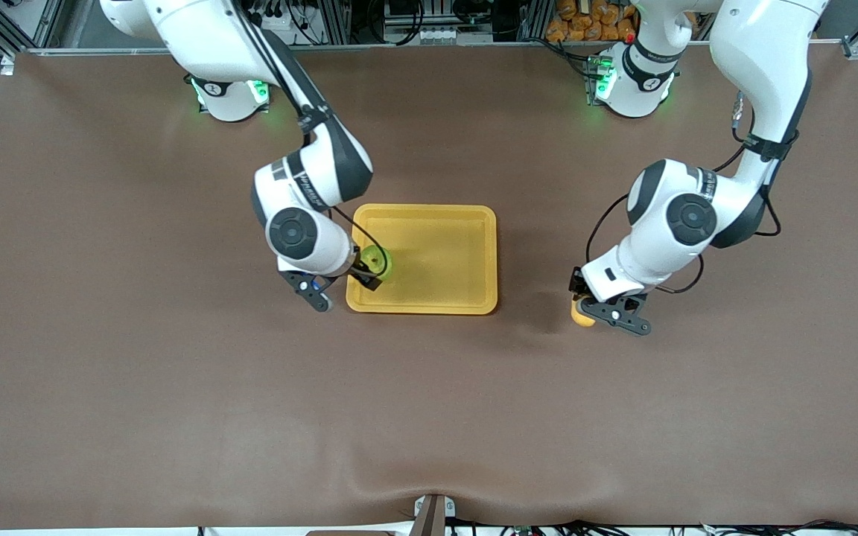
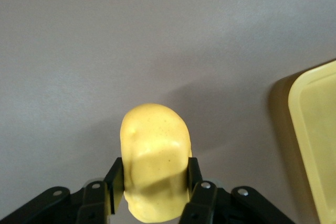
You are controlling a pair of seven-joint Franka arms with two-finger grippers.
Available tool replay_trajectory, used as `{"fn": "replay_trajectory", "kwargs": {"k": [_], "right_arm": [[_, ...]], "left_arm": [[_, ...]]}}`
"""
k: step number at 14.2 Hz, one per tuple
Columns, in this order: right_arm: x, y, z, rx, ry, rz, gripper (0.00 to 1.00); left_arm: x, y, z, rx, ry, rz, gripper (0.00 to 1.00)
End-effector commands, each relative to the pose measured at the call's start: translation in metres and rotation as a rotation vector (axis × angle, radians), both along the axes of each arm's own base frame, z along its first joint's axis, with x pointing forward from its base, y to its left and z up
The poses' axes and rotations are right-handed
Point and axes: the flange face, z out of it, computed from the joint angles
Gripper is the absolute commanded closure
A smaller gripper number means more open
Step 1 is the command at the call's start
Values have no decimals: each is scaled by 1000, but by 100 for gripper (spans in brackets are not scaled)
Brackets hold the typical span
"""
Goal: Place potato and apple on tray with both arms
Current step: 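Release the apple onto the tray while the left gripper carries the potato toward it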
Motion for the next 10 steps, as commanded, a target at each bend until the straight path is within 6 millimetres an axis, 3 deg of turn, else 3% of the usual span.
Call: {"fn": "replay_trajectory", "kwargs": {"k": [1,3,6,10], "right_arm": [[14,-13,36,33,0,21,0],[36,-42,65,74,-36,24,0],[51,-70,93,81,-6,29,0],[68,-95,130,87,-31,39,0]], "left_arm": [[-6,-16,6,19,3,49,79],[-9,-43,14,35,45,85,79],[-13,-72,23,64,90,154,79],[-19,-106,22,59,88,226,79]]}}
